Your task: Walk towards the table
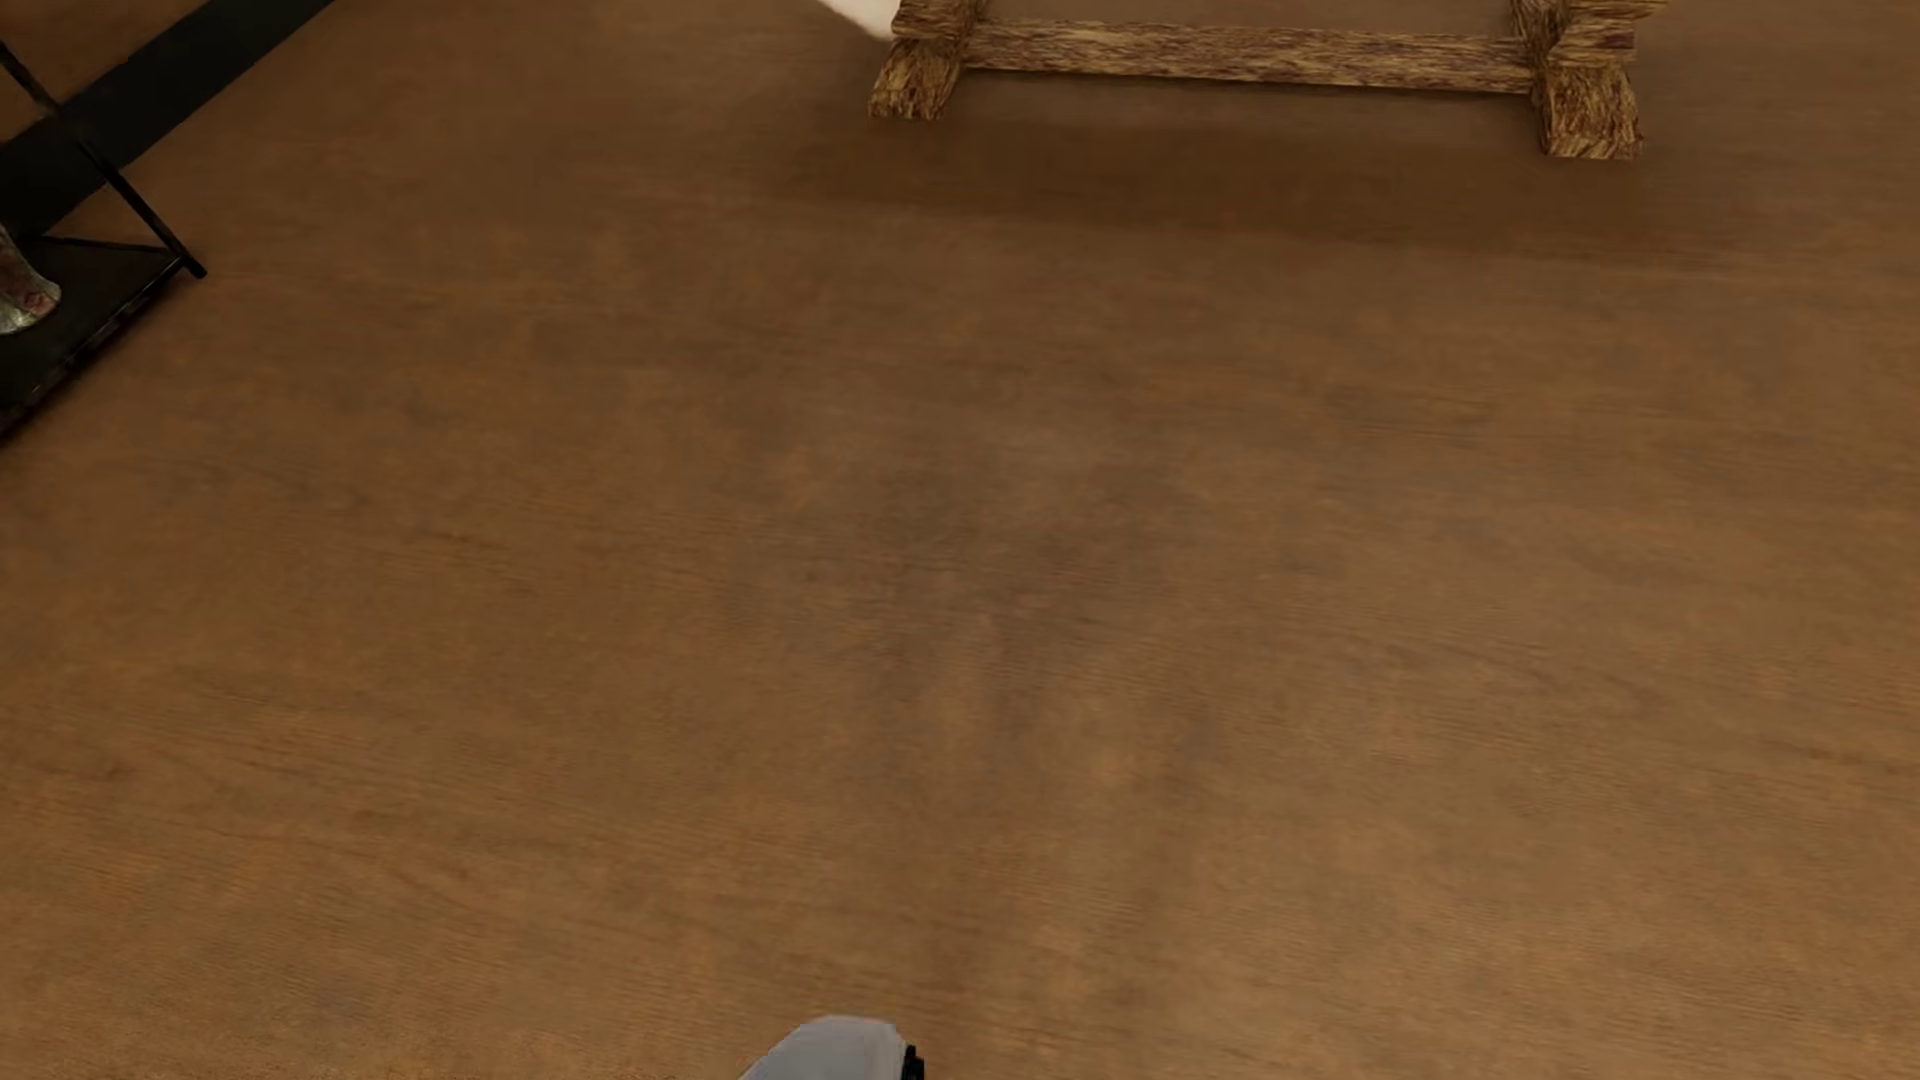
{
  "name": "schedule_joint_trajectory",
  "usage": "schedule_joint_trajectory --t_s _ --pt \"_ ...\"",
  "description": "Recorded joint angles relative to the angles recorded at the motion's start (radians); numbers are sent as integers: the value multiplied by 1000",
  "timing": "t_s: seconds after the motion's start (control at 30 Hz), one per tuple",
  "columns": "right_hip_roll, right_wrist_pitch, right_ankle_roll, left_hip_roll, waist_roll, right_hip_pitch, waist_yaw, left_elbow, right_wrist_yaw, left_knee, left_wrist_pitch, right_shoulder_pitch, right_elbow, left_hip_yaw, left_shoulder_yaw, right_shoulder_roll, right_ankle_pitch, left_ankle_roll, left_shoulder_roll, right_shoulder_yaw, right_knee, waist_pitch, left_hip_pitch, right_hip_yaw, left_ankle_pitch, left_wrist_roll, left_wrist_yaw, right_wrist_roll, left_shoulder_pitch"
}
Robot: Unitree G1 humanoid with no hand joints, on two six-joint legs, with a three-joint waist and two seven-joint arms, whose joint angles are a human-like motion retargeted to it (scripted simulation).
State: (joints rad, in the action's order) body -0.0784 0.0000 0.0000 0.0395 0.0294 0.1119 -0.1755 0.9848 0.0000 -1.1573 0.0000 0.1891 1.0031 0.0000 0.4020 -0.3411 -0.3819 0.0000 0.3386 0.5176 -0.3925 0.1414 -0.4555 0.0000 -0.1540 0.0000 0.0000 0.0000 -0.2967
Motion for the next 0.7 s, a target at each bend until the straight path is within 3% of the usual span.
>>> schedule_joint_trajectory --t_s 0.23,0.33,0.37,0.43,0.5,0.53,0.6,0.63,0.7 --pt "23 0 0 -14 -6 84 -22 154 0 720 0 -37 -105 0 156 -16 0 0 -30 -69 0 1 -3 0 -19 0 0 0 -97" --pt "68 0 0 -14 -51 128 1 172 0 654 0 -14 -147 0 166 11 55 0 -34 -127 -12 -1 -19 0 156 0 0 0 -86" --pt "83 0 0 6 -77 142 20 169 0 612 0 7 -144 0 157 24 107 0 -30 -139 -25 -5 -25 0 182 0 0 0 -69" --pt "94 0 0 45 -111 129 55 147 0 567 0 58 -105 0 137 36 286 0 -16 -102 -118 -17 12 0 131 0 0 0 -17" --pt "99 0 0 74 -133 7 68 94 0 579 0 93 -57 0 92 38 499 0 6 -19 -363 -19 111 0 50 0 0 0 50" --pt "90 0 0 91 -144 -86 78 56 0 591 0 104 -42 0 58 37 535 0 22 28 -537 -13 163 0 15 0 0 0 87" --pt "48 0 0 113 -143 -287 119 -34 0 614 0 126 -21 0 -6 37 400 0 55 93 -879 -3 256 0 -39 0 0 0 157" --pt "41 0 0 139 -155 -377 147 -78 0 639 0 127 25 0 -107 54 325 0 73 92 -980 4 309 0 -59 0 0 0 183" --pt "24 0 0 150 -136 -533 203 -152 0 662 0 141 65 0 -174 59 321 0 91 103 -966 4 403 0 -108 0 0 0 233"
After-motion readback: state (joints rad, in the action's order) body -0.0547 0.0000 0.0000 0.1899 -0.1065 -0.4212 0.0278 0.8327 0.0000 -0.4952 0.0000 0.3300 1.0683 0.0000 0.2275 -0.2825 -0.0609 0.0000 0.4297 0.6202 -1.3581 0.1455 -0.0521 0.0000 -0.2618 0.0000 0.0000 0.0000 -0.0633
